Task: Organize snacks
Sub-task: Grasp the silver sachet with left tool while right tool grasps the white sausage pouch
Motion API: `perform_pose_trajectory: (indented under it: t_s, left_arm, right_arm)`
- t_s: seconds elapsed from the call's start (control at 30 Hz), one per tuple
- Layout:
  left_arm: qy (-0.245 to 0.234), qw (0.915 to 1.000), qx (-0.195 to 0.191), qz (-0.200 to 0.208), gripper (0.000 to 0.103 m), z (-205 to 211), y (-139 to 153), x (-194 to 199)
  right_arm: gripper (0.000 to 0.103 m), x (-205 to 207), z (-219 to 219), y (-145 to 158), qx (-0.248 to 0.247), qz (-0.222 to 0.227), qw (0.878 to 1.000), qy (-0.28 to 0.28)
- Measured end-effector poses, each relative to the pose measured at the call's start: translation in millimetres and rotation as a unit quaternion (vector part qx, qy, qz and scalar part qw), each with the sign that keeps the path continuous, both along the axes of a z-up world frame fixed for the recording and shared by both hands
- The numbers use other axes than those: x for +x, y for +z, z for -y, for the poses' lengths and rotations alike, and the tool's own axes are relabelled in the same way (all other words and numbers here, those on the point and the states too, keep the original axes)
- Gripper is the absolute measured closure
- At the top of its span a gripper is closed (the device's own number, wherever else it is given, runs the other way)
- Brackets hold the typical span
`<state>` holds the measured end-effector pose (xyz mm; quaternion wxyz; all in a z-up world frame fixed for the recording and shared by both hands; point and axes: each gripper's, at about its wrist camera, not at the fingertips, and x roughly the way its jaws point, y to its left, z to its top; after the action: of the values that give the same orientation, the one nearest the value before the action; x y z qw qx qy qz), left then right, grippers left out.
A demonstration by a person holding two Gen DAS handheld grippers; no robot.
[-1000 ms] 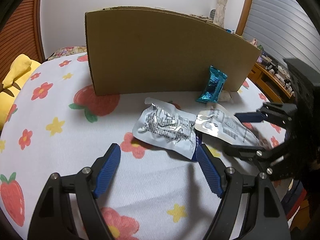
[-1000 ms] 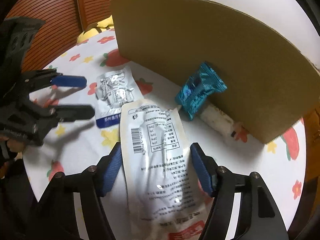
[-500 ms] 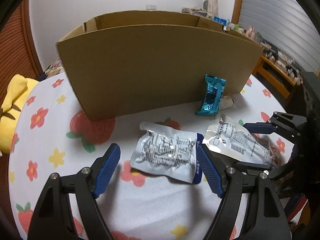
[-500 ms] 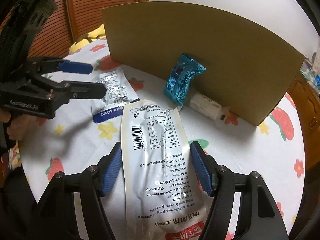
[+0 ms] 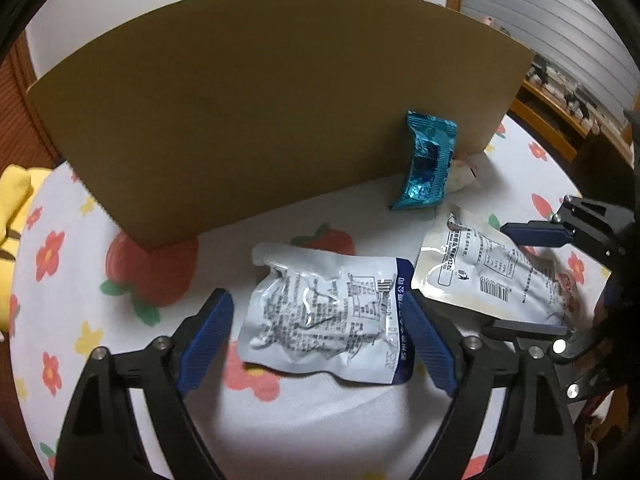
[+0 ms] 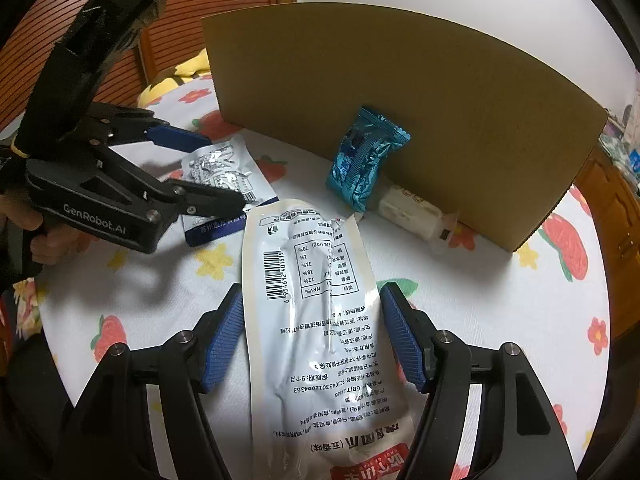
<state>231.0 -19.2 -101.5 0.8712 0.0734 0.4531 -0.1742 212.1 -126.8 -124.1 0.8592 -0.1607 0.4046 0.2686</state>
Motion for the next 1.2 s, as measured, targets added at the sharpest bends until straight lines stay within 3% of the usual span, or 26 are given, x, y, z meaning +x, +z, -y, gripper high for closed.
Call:
perform_pose_trajectory:
  t_s: [0.1,0.3,0.33,0.4,0.53,0.57,0.93,1.2]
  left_arm:
    - [-0.013,0.9998,0.011,0.0,0.008,5,-2,-1]
    - [-0.014,0.9998,0.011,0.003,0.007,5,-2,0]
    - [-0.017,0.9998,0.009,0.004,0.009,5,-2,-2]
    - [-0.028,0.9995,0.005,0.012,0.021,4,1,-6]
    - [-0.026,0.9995,-0.001,0.016,0.033,-2,5,-13]
    - [-0.024,0.9995,-0.001,0.021,0.042,-6,7,-15]
    - [-0.022,0.9992,-0.002,0.035,0.049,-10,14,-34]
    - [-0.021,0.9982,-0.012,0.054,0.068,-12,29,-44]
  right_arm:
    - [0.033,0,1,0,0.0,0.0,1.0,-0.002]
    - [0.033,0,0,0,0.001,-0.001,1.0,-0.003]
    - [0.033,0,0,0,0.001,-0.001,1.0,-0.003]
    - [0.033,1,1,0,0.001,-0.001,1.0,-0.003]
    - [0.033,0,0,0,0.001,-0.001,1.0,-0.003]
    - [0.033,0,0,0,0.001,-0.001,1.0,-0.003]
    - [0.033,0,0,-1,0.001,-0.001,1.0,-0.003]
    - [0.033,1,0,-1,0.001,0.0,1.0,-0.003]
